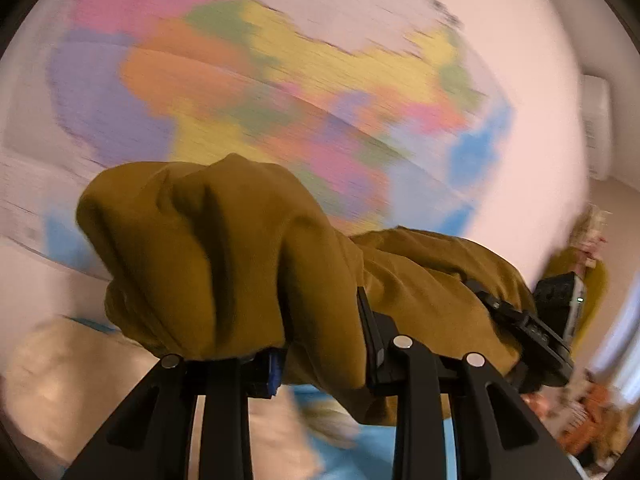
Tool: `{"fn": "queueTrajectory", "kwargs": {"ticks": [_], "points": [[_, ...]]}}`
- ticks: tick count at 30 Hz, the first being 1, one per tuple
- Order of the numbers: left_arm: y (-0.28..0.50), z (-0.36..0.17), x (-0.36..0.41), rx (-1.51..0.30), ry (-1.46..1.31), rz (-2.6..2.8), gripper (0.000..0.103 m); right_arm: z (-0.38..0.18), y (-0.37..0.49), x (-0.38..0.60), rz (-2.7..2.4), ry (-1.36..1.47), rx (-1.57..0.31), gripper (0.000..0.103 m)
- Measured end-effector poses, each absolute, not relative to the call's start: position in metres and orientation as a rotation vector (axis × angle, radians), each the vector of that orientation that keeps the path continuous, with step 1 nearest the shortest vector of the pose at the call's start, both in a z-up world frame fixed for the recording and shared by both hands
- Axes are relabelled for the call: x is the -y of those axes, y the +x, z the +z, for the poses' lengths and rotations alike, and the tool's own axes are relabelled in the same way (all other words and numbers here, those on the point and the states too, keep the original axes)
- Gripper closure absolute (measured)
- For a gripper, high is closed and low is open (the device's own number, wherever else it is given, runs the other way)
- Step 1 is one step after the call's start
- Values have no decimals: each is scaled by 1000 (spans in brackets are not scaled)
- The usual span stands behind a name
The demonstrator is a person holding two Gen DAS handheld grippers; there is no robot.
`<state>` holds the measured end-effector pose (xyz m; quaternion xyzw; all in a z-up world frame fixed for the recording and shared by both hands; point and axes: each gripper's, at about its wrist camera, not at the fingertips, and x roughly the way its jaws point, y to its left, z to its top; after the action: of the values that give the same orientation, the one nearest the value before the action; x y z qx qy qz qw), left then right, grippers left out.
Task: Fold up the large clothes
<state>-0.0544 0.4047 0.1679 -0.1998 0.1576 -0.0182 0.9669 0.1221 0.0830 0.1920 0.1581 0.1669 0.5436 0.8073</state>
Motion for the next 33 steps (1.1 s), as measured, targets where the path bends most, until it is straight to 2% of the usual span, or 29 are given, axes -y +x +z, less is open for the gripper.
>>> {"fn": "queueTrajectory", "kwargs": {"ticks": [5, 7, 9, 13, 15, 16, 18, 19, 20, 21, 23, 25, 27, 33], "points": [[-63, 155, -499, -311, -413, 99, 75, 160, 130, -177, 1277, 372, -414, 87], [-73, 137, -525, -302, -385, 131, 75, 130, 117, -209, 1311, 332, -455, 87], [-83, 102, -546, -338, -373, 180, 74, 96, 110, -229, 1341, 305, -541, 87], [-102, 5, -583, -501, -507, 221, 73, 5, 103, -265, 1347, 235, -839, 83], [-117, -33, -591, -529, -585, 212, 65, -30, 97, -263, 1333, 230, -936, 72], [-124, -42, -593, -522, -618, 207, 63, -36, 94, -257, 1341, 222, -940, 70], [-136, -48, -595, -503, -667, 213, 56, -39, 89, -241, 1351, 222, -961, 49], [-137, -48, -595, -503, -680, 214, 55, -36, 88, -234, 1362, 219, -970, 43], [-137, -48, -594, -510, -696, 214, 53, -30, 86, -221, 1361, 197, -973, 33], [-136, -48, -594, -524, -697, 219, 47, -27, 85, -215, 1355, 169, -973, 31], [-131, -46, -591, -559, -682, 255, 39, -16, 83, -198, 1368, 125, -960, 31], [-131, -43, -586, -570, -675, 264, 38, -5, 80, -179, 1348, 61, -928, 34], [-137, -48, -590, -575, -684, 263, 37, 12, 75, -159, 1374, 19, -888, 51], [-129, -54, -587, -612, -658, 317, 35, 64, 91, -151, 1313, 46, -684, 52]]}}
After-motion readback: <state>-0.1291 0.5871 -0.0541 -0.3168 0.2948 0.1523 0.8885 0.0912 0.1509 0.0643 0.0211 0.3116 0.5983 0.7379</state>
